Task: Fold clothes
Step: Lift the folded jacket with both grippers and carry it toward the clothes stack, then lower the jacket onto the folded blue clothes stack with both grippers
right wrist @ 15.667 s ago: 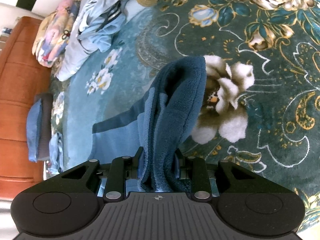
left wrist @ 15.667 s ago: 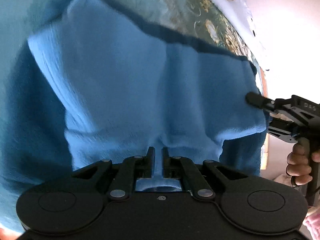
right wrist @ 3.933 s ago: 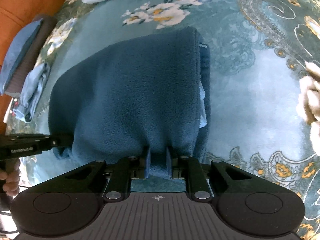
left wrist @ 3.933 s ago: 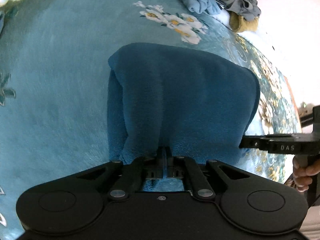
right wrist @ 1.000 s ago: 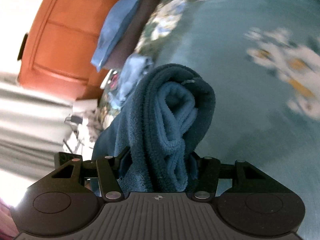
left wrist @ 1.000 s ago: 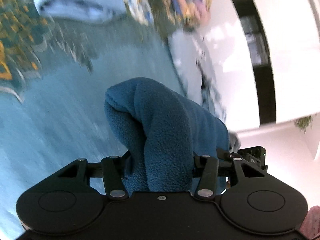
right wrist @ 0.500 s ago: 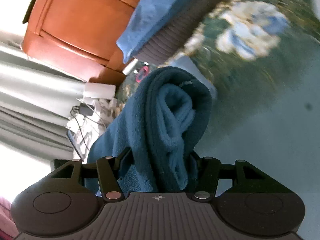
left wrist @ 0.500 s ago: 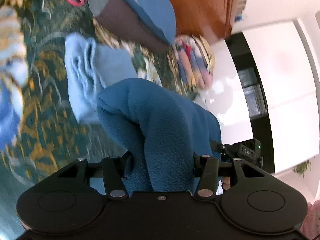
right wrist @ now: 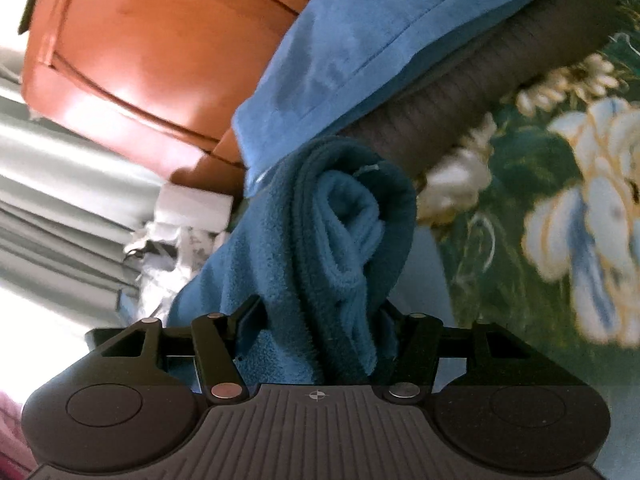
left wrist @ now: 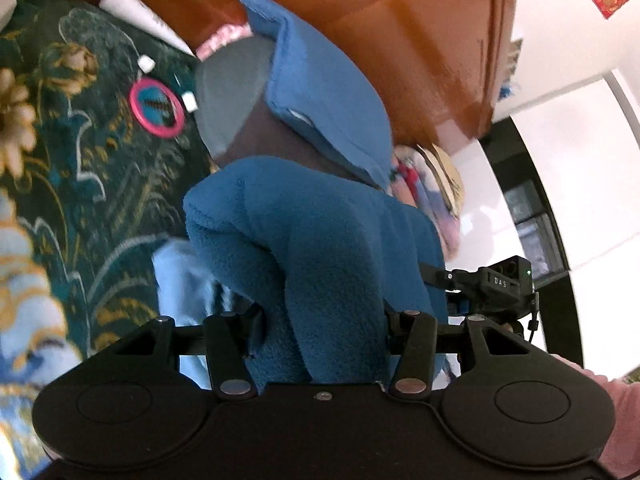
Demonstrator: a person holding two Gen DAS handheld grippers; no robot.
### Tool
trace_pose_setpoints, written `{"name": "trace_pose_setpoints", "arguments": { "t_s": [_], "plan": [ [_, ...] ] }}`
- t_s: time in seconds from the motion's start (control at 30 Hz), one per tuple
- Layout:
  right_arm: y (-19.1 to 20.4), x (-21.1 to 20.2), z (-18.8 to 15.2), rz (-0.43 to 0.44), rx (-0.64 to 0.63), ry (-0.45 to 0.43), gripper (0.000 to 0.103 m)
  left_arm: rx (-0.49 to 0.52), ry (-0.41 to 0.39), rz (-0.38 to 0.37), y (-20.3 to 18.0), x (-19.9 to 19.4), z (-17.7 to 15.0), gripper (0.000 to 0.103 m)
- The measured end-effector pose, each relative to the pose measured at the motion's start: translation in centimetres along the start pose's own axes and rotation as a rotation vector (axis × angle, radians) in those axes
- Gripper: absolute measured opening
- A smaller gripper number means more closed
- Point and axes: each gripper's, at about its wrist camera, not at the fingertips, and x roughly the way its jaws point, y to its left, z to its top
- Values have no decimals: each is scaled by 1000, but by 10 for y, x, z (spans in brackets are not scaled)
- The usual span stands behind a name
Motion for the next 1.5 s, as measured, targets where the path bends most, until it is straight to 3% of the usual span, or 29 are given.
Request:
{"name": "trace_pose_setpoints", "arguments": {
  "t_s": [0.23,0.57,0.8,0.93,1.1,1.13,1.2,1.33,1.4,1.5],
  "plan": [
    [-38,42,5,-42,35,70,59,-12,43,76,22,18,-11,50],
    [-66,48,-15,-8,99,44,66,8,57,91,32,27,-22,55],
    [-30,27,-12,-83,4,25,68,-14,88,144,9,3,-6,53],
    [-10,-4,-21,-146,-38,-31,69,105,63,188,-20,-32,6,58],
    [26,-39,-38,-180,-87,-177,68,246,-17,156,-65,-48,26,61],
    [35,-37,-42,-181,-105,-179,66,269,-19,140,-72,-44,28,59],
    [51,-31,-53,-179,-143,-178,48,313,-14,106,-82,-35,26,58],
    [70,1,-73,-180,-202,-118,37,389,71,135,-94,-7,11,31],
    [69,13,-79,-195,-187,-92,32,393,131,149,-91,3,0,24],
    [65,25,-91,-222,-163,-63,31,372,203,193,-78,11,-16,22]
  ]
}}
